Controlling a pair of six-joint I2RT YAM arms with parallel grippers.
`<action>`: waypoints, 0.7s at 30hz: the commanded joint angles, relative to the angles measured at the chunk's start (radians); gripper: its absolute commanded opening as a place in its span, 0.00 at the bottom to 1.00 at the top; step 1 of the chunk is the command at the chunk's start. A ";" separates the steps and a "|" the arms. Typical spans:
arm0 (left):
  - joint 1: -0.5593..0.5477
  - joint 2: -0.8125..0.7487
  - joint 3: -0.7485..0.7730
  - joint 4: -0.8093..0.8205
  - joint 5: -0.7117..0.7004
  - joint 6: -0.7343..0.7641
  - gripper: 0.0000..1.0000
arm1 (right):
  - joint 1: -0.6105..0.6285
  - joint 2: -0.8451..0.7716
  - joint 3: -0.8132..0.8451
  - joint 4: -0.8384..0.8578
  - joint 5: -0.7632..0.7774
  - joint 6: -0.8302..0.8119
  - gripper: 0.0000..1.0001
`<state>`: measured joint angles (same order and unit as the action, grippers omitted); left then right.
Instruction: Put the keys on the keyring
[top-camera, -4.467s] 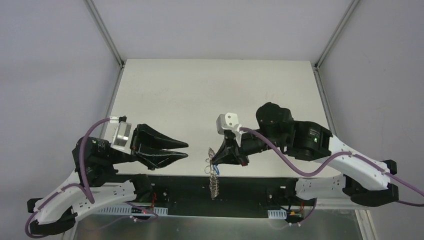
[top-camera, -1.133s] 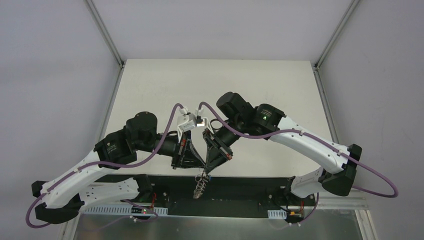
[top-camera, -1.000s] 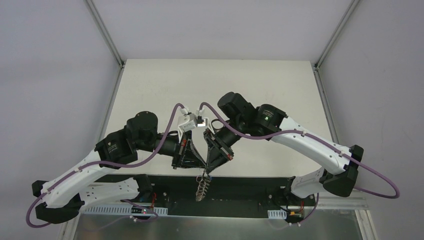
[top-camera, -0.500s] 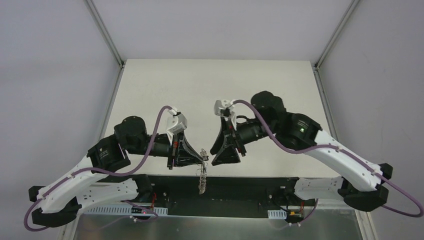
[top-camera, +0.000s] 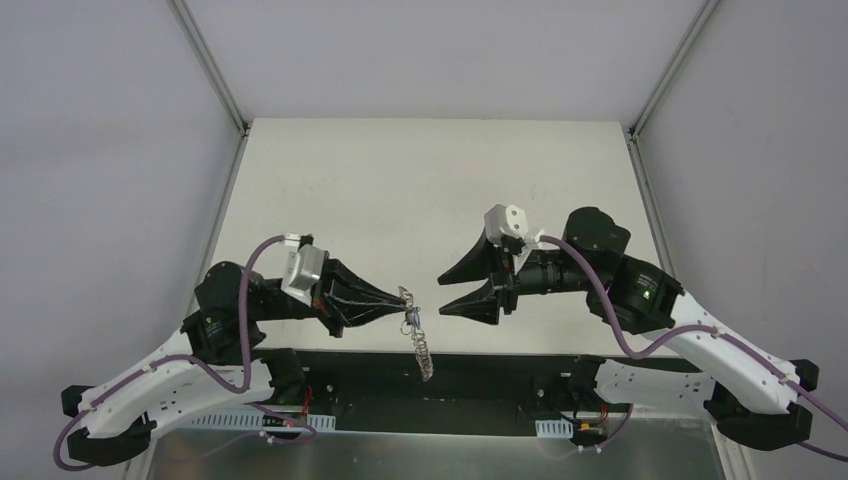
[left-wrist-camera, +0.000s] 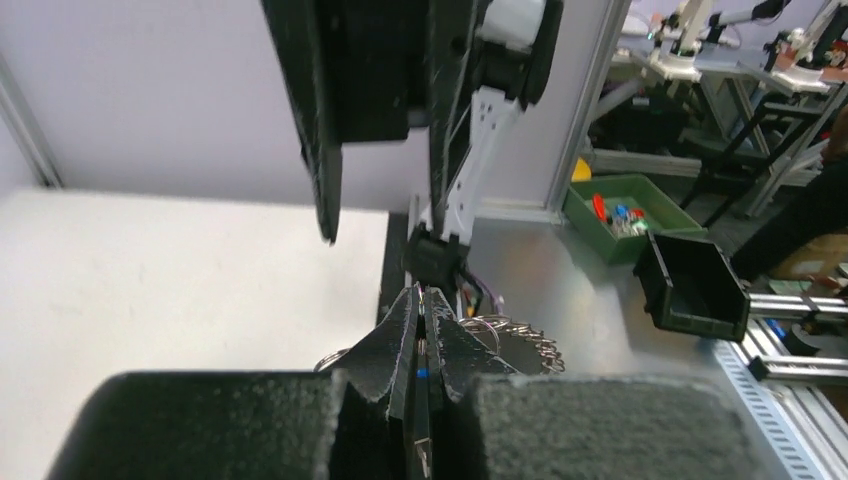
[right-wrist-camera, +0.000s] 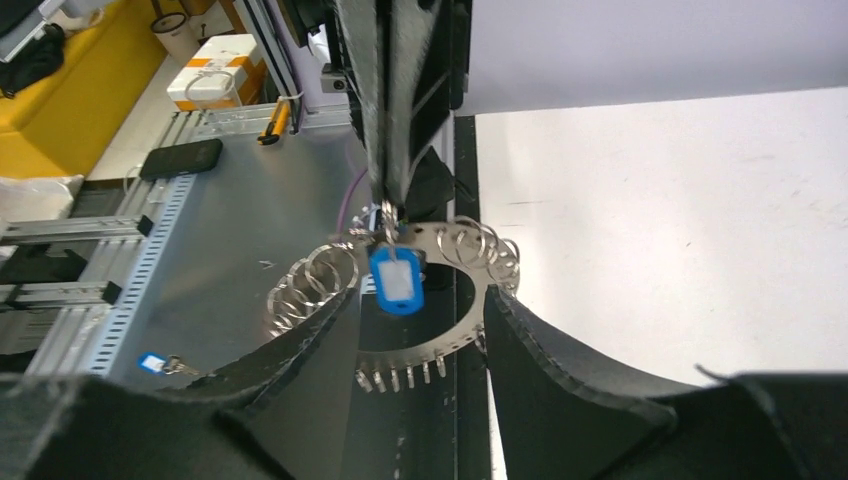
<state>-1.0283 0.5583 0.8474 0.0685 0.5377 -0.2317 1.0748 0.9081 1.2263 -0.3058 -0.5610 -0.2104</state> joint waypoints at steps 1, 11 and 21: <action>-0.006 -0.051 -0.067 0.381 0.012 0.081 0.00 | 0.003 -0.012 -0.007 0.132 -0.035 -0.129 0.51; -0.006 -0.059 -0.161 0.639 0.076 0.113 0.00 | 0.043 0.080 0.111 0.101 -0.109 -0.241 0.47; -0.006 -0.088 -0.178 0.628 0.067 0.128 0.00 | 0.106 0.121 0.157 0.089 -0.100 -0.280 0.38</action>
<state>-1.0283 0.4980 0.6727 0.6041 0.5983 -0.1299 1.1572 1.0248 1.3285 -0.2432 -0.6369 -0.4526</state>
